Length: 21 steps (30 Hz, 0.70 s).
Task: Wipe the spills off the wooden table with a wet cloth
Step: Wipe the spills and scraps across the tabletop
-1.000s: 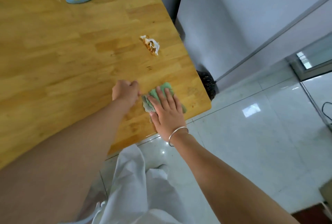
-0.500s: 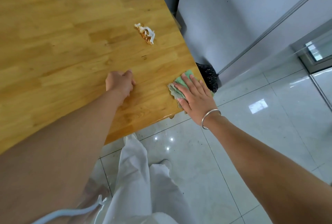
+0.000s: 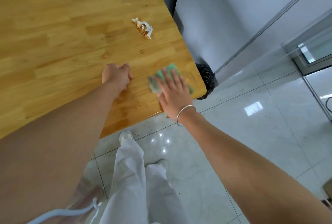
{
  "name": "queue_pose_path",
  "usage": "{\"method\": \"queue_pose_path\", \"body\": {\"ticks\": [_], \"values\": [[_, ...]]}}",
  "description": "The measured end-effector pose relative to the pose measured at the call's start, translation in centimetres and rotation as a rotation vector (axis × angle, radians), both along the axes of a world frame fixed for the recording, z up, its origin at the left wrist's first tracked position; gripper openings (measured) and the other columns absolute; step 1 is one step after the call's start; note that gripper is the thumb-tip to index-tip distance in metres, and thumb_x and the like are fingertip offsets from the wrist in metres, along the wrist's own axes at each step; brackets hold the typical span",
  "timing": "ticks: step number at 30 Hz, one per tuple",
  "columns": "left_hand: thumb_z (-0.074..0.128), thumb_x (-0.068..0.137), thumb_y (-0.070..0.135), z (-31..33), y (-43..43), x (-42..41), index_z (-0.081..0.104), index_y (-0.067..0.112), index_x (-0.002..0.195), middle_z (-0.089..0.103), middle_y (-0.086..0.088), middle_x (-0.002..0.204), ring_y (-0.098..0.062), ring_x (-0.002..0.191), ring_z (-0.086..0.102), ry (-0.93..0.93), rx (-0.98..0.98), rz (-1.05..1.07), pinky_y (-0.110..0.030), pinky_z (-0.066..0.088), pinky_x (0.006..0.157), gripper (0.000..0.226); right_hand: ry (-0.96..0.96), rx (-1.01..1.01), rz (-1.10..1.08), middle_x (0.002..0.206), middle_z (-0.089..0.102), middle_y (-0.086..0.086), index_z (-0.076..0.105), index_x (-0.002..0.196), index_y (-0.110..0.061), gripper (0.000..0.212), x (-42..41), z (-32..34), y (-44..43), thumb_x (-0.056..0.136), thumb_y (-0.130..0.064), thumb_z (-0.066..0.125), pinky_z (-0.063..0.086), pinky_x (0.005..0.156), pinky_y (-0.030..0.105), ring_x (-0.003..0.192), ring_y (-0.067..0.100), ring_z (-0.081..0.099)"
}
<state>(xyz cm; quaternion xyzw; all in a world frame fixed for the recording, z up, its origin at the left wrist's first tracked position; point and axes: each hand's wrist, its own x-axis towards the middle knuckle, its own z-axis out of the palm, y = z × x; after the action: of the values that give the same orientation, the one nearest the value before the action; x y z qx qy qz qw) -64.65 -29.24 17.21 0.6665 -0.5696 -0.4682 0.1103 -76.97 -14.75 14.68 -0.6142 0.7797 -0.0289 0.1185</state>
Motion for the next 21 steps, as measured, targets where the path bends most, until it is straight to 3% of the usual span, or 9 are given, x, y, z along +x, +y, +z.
{"method": "queue_pose_path", "body": {"ticks": [3, 5, 9, 13, 15, 18, 21], "values": [[0.046, 0.097, 0.036, -0.1, -0.2, 0.1, 0.06, 0.014, 0.059, 0.053, -0.001, 0.052, -0.017, 0.038, 0.042, -0.004, 0.006, 0.004, -0.022, 0.038, 0.048, 0.046, -0.017, -0.024, 0.24, 0.161, 0.012, -0.002, 0.023, 0.148, -0.034, 0.053, 0.2, -0.2, 1.1, 0.098, -0.032, 0.038, 0.002, 0.12, 0.042, 0.148, 0.023, 0.005], [0.046, 0.097, 0.036, -0.2, -0.3, 0.2, 0.06, 0.014, 0.06, 0.053, -0.001, 0.052, -0.017, 0.039, 0.042, -0.007, 0.01, 0.003, -0.022, 0.038, 0.048, 0.046, -0.005, 0.006, 0.203, 0.161, 0.008, -0.003, 0.018, 0.149, -0.036, 0.053, -1.8, 0.0, 1.1, 0.099, -0.035, 0.037, 0.001, 0.121, 0.042, 0.149, 0.021, 0.002], [0.046, 0.097, 0.035, -0.2, -0.5, 0.2, 0.06, 0.014, 0.058, 0.053, -0.001, 0.05, -0.017, 0.038, 0.042, -0.008, 0.015, 0.006, -0.022, 0.037, 0.047, 0.046, -0.006, 0.02, -0.044, 0.161, -0.001, -0.001, 0.011, 0.15, -0.036, 0.054, -5.8, 0.1, 0.1, 0.1, -0.035, 0.032, -0.007, 0.119, 0.038, 0.148, 0.021, -0.006], [0.046, 0.098, 0.033, -0.2, -0.5, 0.2, 0.061, 0.013, 0.059, 0.054, -0.001, 0.051, -0.017, 0.039, 0.043, -0.002, 0.022, 0.001, -0.021, 0.037, 0.046, 0.047, -0.055, 0.015, -0.298, 0.162, -0.002, -0.001, 0.012, 0.15, -0.039, 0.052, -6.8, -0.2, -2.2, 0.1, -0.039, 0.028, 0.009, 0.119, 0.045, 0.148, 0.026, -0.002], [0.046, 0.098, 0.034, -0.1, -0.5, 0.1, 0.061, 0.013, 0.059, 0.054, -0.002, 0.051, -0.018, 0.039, 0.042, 0.006, 0.028, -0.013, -0.021, 0.037, 0.046, 0.047, -0.06, 0.028, -0.356, 0.161, 0.002, 0.001, 0.015, 0.149, -0.039, 0.05, -6.8, -0.1, -2.7, 0.1, -0.041, 0.028, 0.02, 0.113, 0.048, 0.146, 0.031, 0.011], [0.046, 0.098, 0.034, 0.0, -0.6, 0.3, 0.059, 0.013, 0.058, 0.052, -0.003, 0.051, -0.018, 0.038, 0.04, 0.011, 0.03, -0.026, -0.021, 0.036, 0.045, 0.047, -0.225, -0.053, -0.58, 0.149, 0.03, 0.015, 0.022, 0.148, -0.032, 0.047, -7.5, 0.3, -3.9, 0.102, -0.038, 0.028, 0.038, 0.098, 0.044, 0.123, 0.038, 0.045], [0.046, 0.097, 0.034, -0.2, -0.6, 0.5, 0.059, 0.013, 0.058, 0.051, -0.003, 0.05, -0.015, 0.031, 0.04, 0.012, 0.033, -0.042, -0.021, 0.035, 0.044, 0.046, -0.441, -0.167, -0.936, 0.133, 0.047, 0.018, 0.025, 0.149, -0.023, 0.046, -8.8, 1.0, -4.5, 0.104, -0.029, 0.028, 0.036, 0.082, 0.03, 0.115, 0.033, 0.053]]}}
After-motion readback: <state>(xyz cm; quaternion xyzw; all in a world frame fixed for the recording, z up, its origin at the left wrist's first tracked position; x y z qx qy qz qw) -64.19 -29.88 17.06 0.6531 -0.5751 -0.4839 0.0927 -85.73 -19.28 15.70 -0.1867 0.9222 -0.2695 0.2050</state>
